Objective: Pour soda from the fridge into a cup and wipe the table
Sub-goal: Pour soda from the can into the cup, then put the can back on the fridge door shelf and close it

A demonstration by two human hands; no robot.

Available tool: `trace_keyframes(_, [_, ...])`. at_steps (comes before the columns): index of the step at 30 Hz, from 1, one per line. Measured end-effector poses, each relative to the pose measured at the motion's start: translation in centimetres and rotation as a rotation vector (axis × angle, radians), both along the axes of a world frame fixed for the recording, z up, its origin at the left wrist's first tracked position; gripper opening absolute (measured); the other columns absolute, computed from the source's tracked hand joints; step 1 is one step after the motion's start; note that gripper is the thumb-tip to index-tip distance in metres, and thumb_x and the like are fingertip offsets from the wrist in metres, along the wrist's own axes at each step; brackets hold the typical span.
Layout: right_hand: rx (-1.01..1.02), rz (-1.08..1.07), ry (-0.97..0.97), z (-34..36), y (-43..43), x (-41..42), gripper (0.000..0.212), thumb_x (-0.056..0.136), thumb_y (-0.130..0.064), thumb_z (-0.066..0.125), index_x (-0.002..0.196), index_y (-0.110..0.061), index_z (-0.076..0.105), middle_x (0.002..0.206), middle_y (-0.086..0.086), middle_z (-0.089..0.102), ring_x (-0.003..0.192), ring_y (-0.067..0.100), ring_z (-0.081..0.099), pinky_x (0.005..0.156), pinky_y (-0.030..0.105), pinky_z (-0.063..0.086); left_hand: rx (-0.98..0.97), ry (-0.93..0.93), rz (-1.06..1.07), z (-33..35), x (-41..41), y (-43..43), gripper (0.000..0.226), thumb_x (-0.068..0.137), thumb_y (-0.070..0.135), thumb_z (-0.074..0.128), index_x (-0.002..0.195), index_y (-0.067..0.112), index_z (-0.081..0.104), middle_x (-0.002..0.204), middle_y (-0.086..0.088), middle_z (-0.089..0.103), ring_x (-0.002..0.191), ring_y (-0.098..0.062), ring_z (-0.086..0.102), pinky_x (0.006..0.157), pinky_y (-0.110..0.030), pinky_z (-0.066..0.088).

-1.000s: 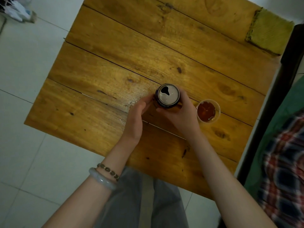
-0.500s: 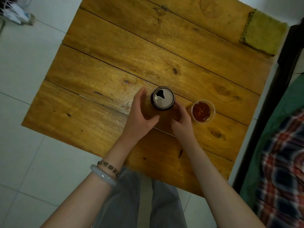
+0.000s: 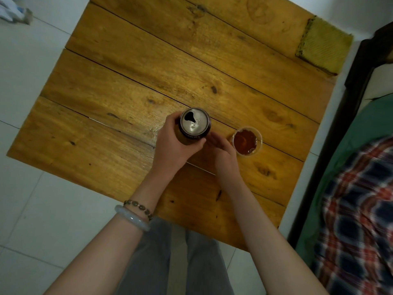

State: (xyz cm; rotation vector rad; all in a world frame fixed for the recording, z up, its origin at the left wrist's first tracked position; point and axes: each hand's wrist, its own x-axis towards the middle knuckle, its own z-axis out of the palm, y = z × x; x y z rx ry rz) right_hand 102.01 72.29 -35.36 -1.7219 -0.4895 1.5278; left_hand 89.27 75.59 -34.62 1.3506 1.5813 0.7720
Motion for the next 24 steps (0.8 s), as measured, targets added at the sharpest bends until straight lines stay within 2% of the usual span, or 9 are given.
trace_keyframes(3, [-0.018, -0.029, 0.035, 1.3, 0.1, 0.1, 0.036, 0.092, -0.003, 0.042, 0.121, -0.017, 0.057, 0.126, 0.005, 0.060, 0.118, 0.017, 0.054, 0.104, 0.043, 0.042, 0.021, -0.008, 0.000, 1.5, -0.6, -0.5, 0.067, 0.063, 0.026, 0.085, 0.119, 0.020, 0.047, 0.110, 0.017, 0.051, 0.104, 0.005, 0.048, 0.085, -0.003, 0.039])
trace_keyframes(5, [-0.028, -0.033, 0.112, 3.0, 0.1, 0.2, 0.027, 0.094, -0.011, 0.041, 0.109, -0.018, 0.064, 0.120, 0.006, 0.064, 0.114, 0.020, 0.057, 0.102, 0.042, 0.043, 0.027, -0.016, -0.001, 3.0, -1.0, -1.1, 0.067, 0.063, 0.026, 0.085, 0.118, 0.020, 0.048, 0.109, 0.019, 0.052, 0.103, 0.004, 0.050, 0.083, -0.004, 0.040])
trace_keyframes(8, [-0.018, -0.072, 0.256, 6.5, -0.4, -0.2, 0.029, 0.095, -0.014, 0.042, 0.092, -0.013, 0.070, 0.097, 0.006, 0.072, 0.099, 0.022, 0.065, 0.090, 0.034, 0.051, 0.038, -0.015, 0.025, 6.1, -1.7, -2.2, 0.063, 0.062, 0.026, 0.085, 0.113, 0.027, 0.048, 0.107, 0.022, 0.053, 0.100, 0.008, 0.053, 0.080, -0.006, 0.043])
trace_keyframes(11, [-0.050, -0.020, 0.369, 10.4, -1.4, -0.7, 0.029, 0.098, -0.014, 0.038, 0.095, -0.004, 0.065, 0.088, 0.009, 0.071, 0.085, 0.019, 0.067, 0.077, 0.028, 0.055, 0.007, -0.020, 0.083, 9.6, -2.7, -3.9, 0.062, 0.061, 0.030, 0.085, 0.112, 0.029, 0.050, 0.109, 0.018, 0.058, 0.103, 0.004, 0.053, 0.081, -0.011, 0.044])
trace_keyframes(13, [-0.074, 0.016, 0.427, 12.9, -2.0, -0.9, 0.029, 0.099, -0.016, 0.037, 0.100, -0.001, 0.062, 0.093, 0.012, 0.069, 0.087, 0.020, 0.067, 0.082, 0.029, 0.055, -0.016, -0.020, 0.139, 12.1, -3.3, -5.1, 0.065, 0.061, 0.031, 0.085, 0.116, 0.027, 0.051, 0.113, 0.013, 0.058, 0.108, -0.003, 0.052, 0.080, -0.009, 0.040])
trace_keyframes(15, [-0.100, 0.048, 0.464, 15.2, -2.6, -1.1, 0.030, 0.100, -0.018, 0.036, 0.108, 0.002, 0.058, 0.100, 0.015, 0.068, 0.094, 0.022, 0.066, 0.090, 0.033, 0.052, 0.001, -0.026, 0.188, 14.6, -3.8, -6.5, 0.064, 0.063, 0.029, 0.085, 0.116, 0.028, 0.049, 0.109, 0.020, 0.056, 0.108, -0.003, 0.050, 0.080, -0.006, 0.037])
trace_keyframes(18, [-0.123, 0.144, 0.493, 18.0, -3.6, -1.6, 0.037, 0.101, -0.020, 0.035, 0.119, 0.005, 0.053, 0.110, 0.019, 0.066, 0.103, 0.026, 0.065, 0.094, 0.036, 0.051, 0.044, -0.027, 0.249, 17.9, -4.8, -9.0, 0.067, 0.064, 0.030, 0.085, 0.118, 0.029, 0.045, 0.110, 0.023, 0.053, 0.110, -0.003, 0.049, 0.089, -0.011, 0.035])
trace_keyframes(24, [-0.145, 0.370, 0.505, 22.8, -5.5, -3.7, 0.039, 0.100, -0.023, 0.035, 0.119, 0.006, 0.053, 0.117, 0.023, 0.062, 0.112, 0.031, 0.060, 0.099, 0.039, 0.046, 0.126, -0.017, 0.411, 23.4, -6.7, -14.5, 0.067, 0.066, 0.027, 0.084, 0.118, 0.028, 0.042, 0.113, 0.018, 0.052, 0.109, -0.002, 0.048, 0.092, -0.011, 0.036])
